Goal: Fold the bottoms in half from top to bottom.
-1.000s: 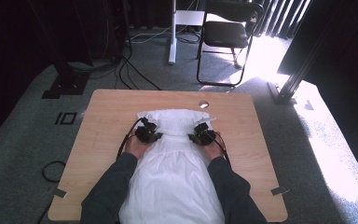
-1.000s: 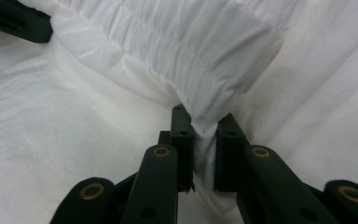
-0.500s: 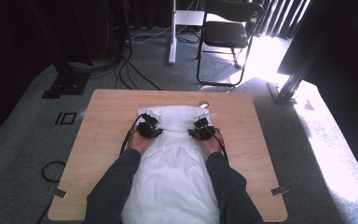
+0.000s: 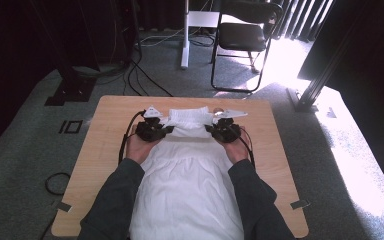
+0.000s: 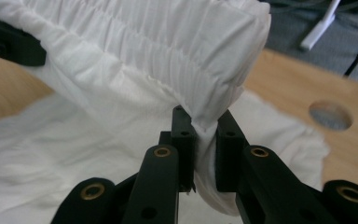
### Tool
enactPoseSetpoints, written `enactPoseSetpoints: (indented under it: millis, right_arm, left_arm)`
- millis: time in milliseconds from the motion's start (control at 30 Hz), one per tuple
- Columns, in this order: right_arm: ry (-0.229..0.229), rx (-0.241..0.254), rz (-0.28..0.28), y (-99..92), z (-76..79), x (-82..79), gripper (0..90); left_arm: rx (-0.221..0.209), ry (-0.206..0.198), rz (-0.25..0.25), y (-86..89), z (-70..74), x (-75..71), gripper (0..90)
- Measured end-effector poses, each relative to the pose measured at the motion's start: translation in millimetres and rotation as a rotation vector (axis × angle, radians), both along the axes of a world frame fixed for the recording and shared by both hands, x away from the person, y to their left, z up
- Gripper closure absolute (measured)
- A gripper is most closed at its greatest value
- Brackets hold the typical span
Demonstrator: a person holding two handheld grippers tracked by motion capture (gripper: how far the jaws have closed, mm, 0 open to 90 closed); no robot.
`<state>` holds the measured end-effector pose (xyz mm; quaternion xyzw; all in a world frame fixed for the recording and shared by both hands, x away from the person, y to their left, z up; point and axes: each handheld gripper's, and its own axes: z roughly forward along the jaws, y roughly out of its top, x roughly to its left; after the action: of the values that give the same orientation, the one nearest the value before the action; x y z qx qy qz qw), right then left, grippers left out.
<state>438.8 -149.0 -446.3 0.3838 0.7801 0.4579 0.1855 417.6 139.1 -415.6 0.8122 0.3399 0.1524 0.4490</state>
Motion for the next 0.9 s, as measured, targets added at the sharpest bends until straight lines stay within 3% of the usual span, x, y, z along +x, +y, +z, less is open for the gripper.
enactPoseSetpoints:
  millis: [33, 67, 233, 333, 433, 567, 700, 733, 767, 867, 900]
  right_arm:
    - [-0.055, 0.005, 0.021, -4.7, 20.7, -12.8, 81.6]
    - [-0.055, 0.005, 0.021, -4.7, 20.7, -12.8, 81.6]
    - [-0.14, 0.02, 0.061, -13.9, 54.9, -44.0, 81.6]
    - [-0.163, 0.018, 0.081, -18.4, 65.6, -61.8, 81.4]
    - [-0.157, 0.017, 0.098, -21.5, 65.1, -77.4, 81.3]
    - [-0.118, 0.009, 0.127, -23.3, 49.9, -94.4, 81.2]
    - [-0.058, -0.02, 0.157, -24.2, 24.2, -111.5, 80.9]
    - [-0.015, -0.04, 0.174, -22.5, 7.3, -119.5, 80.8]
    - [-0.015, -0.04, 0.174, -22.5, 7.3, -119.5, 80.8]
    - [0.06, -0.089, 0.189, -20.5, -22.2, -128.4, 80.7]
    - [0.091, -0.088, 0.195, -21.0, -32.4, -130.4, 80.7]
  left_arm:
    - [-0.009, -0.006, -0.01, 0.2, 5.7, -5.2, 83.8]
    - [-0.016, -0.016, -0.02, 0.4, 11.2, -10.5, 83.8]
    - [-0.072, -0.072, -0.094, 1.5, 45.0, -47.0, 83.7]
    - [-0.067, -0.077, -0.122, 1.3, 52.2, -62.6, 83.5]
    - [-0.063, -0.069, -0.139, 1.8, 49.5, -76.3, 83.3]
    - [-0.051, -0.023, -0.16, 2.5, 26.5, -97.4, 82.7]
    - [-0.003, 0.044, -0.18, 2.8, -7.6, -115.4, 82.0]
    - [-0.011, 0.067, -0.172, 4.1, -17.1, -118.5, 81.9]
    - [-0.025, 0.101, -0.175, 5.0, -27.7, -120.9, 81.9]
    - [-0.005, 0.186, -0.173, 2.7, -62.9, -127.2, 81.8]
    - [-0.015, 0.223, -0.169, 2.0, -75.0, -129.2, 81.8]
